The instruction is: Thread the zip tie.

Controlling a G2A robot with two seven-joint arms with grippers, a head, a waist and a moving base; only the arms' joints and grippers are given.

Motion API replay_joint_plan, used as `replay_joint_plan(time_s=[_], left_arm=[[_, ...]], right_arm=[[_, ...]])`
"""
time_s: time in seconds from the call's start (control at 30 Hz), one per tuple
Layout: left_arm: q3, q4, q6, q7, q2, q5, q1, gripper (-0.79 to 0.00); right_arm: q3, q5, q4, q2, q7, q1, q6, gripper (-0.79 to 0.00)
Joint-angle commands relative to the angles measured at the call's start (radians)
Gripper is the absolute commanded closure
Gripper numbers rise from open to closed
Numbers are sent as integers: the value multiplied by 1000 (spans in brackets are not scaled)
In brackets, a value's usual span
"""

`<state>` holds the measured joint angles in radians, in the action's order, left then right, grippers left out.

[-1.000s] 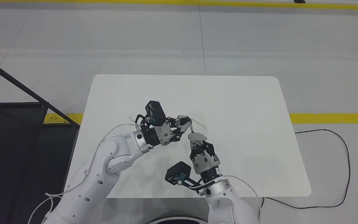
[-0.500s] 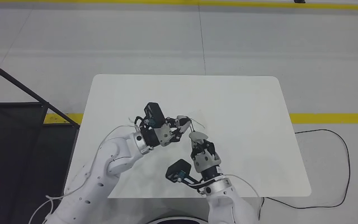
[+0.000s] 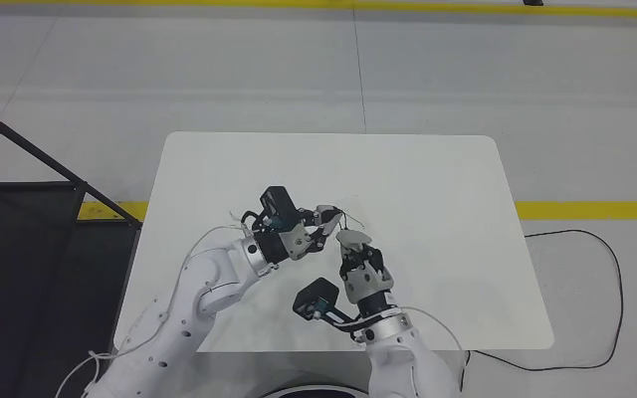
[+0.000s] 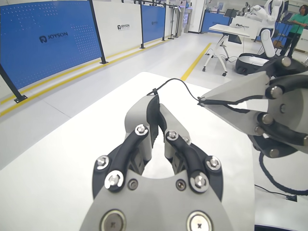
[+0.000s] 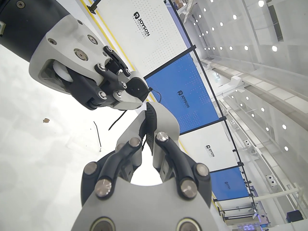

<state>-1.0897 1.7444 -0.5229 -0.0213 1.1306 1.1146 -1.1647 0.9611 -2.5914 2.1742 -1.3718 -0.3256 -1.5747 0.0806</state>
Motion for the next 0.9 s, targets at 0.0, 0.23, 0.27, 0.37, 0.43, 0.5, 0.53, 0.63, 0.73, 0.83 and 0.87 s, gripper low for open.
replay_joint_plan(time_s=[0.0, 0.23, 0.27, 0.37, 0.43, 0.5, 0.53, 0.63, 0.73, 0.83, 0.87], left_arm=[[0, 2, 6, -7, 1, 14, -2, 0], [4, 2, 10, -17, 4, 43, -6, 0], [4, 2, 10, -18, 4, 45, -6, 0], [5, 2, 5, -20, 5, 56, -7, 0], [5, 2, 6, -22, 6, 64, -8, 0], [5, 2, 6, -24, 6, 70, -11, 0], [5, 2, 7, -24, 7, 73, -12, 0], [5, 2, 9, -26, 8, 77, -14, 0], [4, 1, 16, -32, 10, 71, -17, 0], [2, -1, 20, -39, 11, 60, -20, 0], [1, -1, 22, -41, 12, 55, -20, 0]], right_arm=[[-3, -6, 0, -1, -10, 4, 18, 0], [-14, -13, -6, -5, -31, 19, 54, 0], [-14, -12, -7, -6, -31, 21, 56, 0], [-15, -9, -9, -8, -37, 24, 57, 0], [-13, -1, -8, -9, -37, 26, 55, 0], [-10, 5, -8, -10, -39, 28, 53, 0], [-9, 7, -7, -11, -39, 28, 53, 0], [-6, 12, -5, -12, -40, 29, 50, 0], [0, 17, 2, -13, -41, 25, 41, 0], [12, 33, 13, -12, -33, 11, 32, 0], [17, 43, 18, -11, -29, 5, 31, 0]])
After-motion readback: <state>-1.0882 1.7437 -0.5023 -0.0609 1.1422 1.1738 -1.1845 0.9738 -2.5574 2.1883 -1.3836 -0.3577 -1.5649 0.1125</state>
